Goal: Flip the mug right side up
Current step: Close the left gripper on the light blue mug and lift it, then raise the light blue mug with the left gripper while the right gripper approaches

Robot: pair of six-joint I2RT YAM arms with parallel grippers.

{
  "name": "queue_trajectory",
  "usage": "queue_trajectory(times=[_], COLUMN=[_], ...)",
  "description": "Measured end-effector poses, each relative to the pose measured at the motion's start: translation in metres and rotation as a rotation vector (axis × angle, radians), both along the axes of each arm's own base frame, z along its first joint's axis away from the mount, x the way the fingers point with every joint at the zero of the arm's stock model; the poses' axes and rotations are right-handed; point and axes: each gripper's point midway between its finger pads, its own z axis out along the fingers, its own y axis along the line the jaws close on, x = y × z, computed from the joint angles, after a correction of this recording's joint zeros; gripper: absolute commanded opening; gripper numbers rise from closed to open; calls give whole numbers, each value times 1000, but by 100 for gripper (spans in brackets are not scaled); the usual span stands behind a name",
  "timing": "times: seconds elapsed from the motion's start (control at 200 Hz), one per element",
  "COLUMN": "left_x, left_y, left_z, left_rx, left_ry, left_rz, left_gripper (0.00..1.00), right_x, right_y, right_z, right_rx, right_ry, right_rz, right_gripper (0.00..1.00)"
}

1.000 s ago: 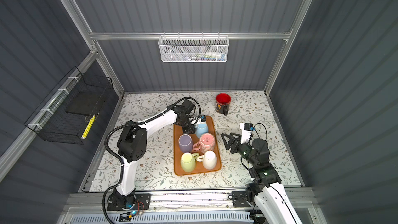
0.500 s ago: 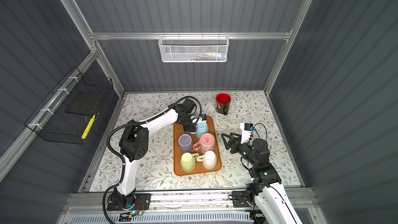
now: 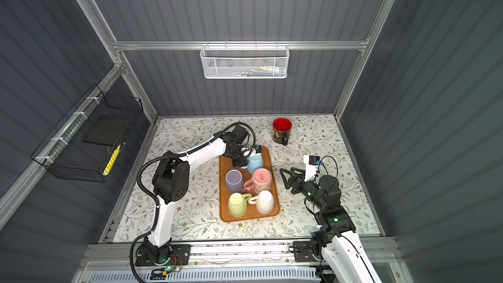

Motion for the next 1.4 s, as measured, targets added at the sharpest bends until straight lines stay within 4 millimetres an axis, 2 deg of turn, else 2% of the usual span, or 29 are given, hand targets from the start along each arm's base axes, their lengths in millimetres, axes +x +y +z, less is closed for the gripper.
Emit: queue_trajectory(times=[0.3,0.6,1.096,1.401], left_x=[4,-1,-12,-30], left_y=[-3,3,8,9], left_z=[1,8,77,120], left_rx=[-33,-53,-227,-413], left_ry=[1,13,-77,-98], left_rz=[78,166,247,304], left_gripper=[0,0,0,0], right_x=[0,3,6,5], right_y=[-1,-2,-5,-6], right_z=[0,-3,-6,-5], right_rx=[-1,-5,-21,-20], right_ry=[0,9,16,18], right_rz=[-4,-15,-38,-38], right_gripper=[69,70,72,72])
